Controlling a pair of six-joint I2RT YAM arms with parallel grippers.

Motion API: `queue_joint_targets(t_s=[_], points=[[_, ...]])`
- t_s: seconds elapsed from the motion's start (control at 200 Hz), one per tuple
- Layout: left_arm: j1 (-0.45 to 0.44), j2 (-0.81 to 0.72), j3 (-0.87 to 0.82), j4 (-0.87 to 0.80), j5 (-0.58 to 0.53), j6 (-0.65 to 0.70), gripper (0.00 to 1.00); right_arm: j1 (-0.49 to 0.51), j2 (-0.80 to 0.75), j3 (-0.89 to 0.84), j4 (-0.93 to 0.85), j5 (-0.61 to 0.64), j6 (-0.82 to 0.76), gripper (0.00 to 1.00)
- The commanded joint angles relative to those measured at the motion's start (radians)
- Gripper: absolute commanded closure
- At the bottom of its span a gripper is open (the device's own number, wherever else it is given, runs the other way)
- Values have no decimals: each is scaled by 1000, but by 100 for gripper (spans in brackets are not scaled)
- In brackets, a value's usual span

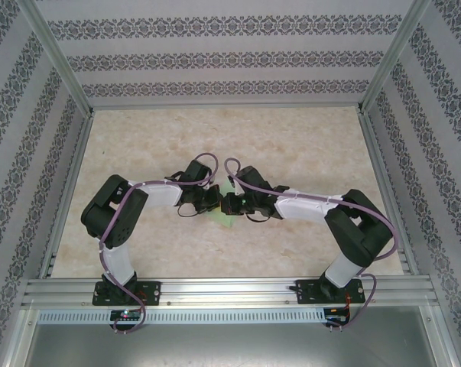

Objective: Fold a paper plane with a square sheet of paper (pick it up from the middle)
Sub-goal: Fold the triangle a second time at the center of the table.

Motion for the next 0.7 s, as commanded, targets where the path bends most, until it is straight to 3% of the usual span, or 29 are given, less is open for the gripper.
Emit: queue_joint_targets(t_s=[0.0,0.155,0.385,0.694], points=[[-10,15,-22,-60,-55,11,94,26,59,19,32,-57,35,96],[-10,13,-22,-62,-55,13,94,28,88,26,8,-46,40,96],[-11,12,-19,-63,-55,15,94,21,12,-31,17,-15,53,98],[-10,10,-14,-73,-56,18,94,9,5,-77,120,-49,109,100]])
